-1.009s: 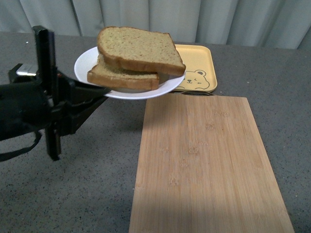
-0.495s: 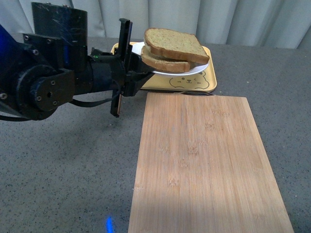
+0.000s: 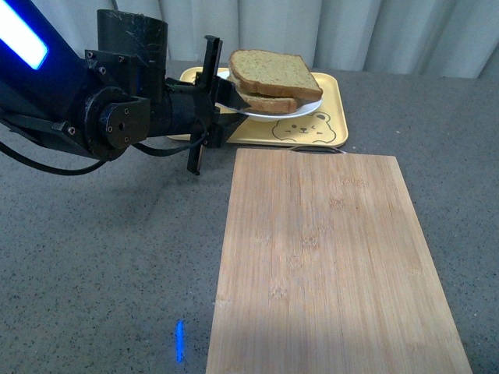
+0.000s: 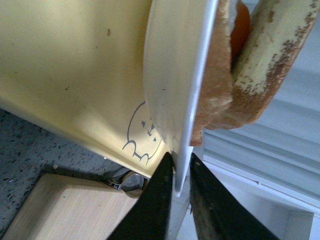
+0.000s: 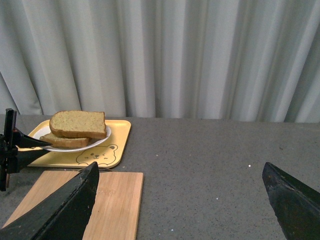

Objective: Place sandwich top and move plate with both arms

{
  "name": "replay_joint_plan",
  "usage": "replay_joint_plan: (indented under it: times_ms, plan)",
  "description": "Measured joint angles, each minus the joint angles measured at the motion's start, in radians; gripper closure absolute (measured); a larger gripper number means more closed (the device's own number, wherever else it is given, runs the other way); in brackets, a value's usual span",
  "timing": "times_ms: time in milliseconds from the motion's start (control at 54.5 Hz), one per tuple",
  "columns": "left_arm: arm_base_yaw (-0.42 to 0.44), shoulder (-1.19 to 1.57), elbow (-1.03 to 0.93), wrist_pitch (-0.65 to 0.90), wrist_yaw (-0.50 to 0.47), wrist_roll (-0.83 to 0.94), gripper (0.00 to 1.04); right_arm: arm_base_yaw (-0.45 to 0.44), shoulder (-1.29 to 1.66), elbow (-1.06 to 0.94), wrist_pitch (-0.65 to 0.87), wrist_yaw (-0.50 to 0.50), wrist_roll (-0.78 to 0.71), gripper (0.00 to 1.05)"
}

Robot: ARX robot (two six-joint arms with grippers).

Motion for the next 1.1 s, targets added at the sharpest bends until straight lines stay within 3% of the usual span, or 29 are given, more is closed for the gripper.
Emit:
replay_joint_plan:
  times_ms: [110, 348, 440, 532, 587, 642, 734, 770, 935, 1100]
  plan:
    - [0.005, -0.044, -0.058, 0.006, 0.005, 0.022, 0.65, 0.000, 0.000, 0.000, 0.000, 0.000, 0.000, 0.09]
    - [0.026, -0.204, -0.238, 0.062, 0.004, 0.116, 0.25, 0.000, 0.000, 0.000, 0.000, 0.000, 0.000, 0.09]
    - [0.033, -0.277, -0.309, 0.040, -0.041, 0.177, 0.11, 0.000, 0.000, 0.000, 0.000, 0.000, 0.000, 0.09]
    - [0.021, -0.290, -0.420, 0.343, -0.401, 0.512, 0.24, 0.000, 0.000, 0.000, 0.000, -0.001, 0.000, 0.09]
    - [0.025, -0.314, -0.510, 0.492, -0.542, 0.736, 0.33, 0.000, 0.000, 0.000, 0.000, 0.000, 0.000, 0.09]
    - [0.037, -0.357, -0.597, 0.588, -0.612, 0.960, 0.42, 0.000, 0.000, 0.000, 0.000, 0.000, 0.000, 0.09]
    - [0.070, -0.472, -0.727, 0.650, -0.611, 1.212, 0.58, 0.000, 0.000, 0.000, 0.000, 0.001, 0.000, 0.09]
    - [0.086, -0.544, -0.800, 0.664, -0.600, 1.295, 0.69, 0.000, 0.000, 0.000, 0.000, 0.000, 0.000, 0.09]
    - [0.124, -0.681, -0.972, 0.668, -0.563, 1.377, 0.98, 0.000, 0.000, 0.000, 0.000, 0.000, 0.000, 0.09]
    - [0.147, -0.824, -1.088, 0.649, -0.531, 1.395, 1.01, 0.000, 0.000, 0.000, 0.000, 0.000, 0.000, 0.09]
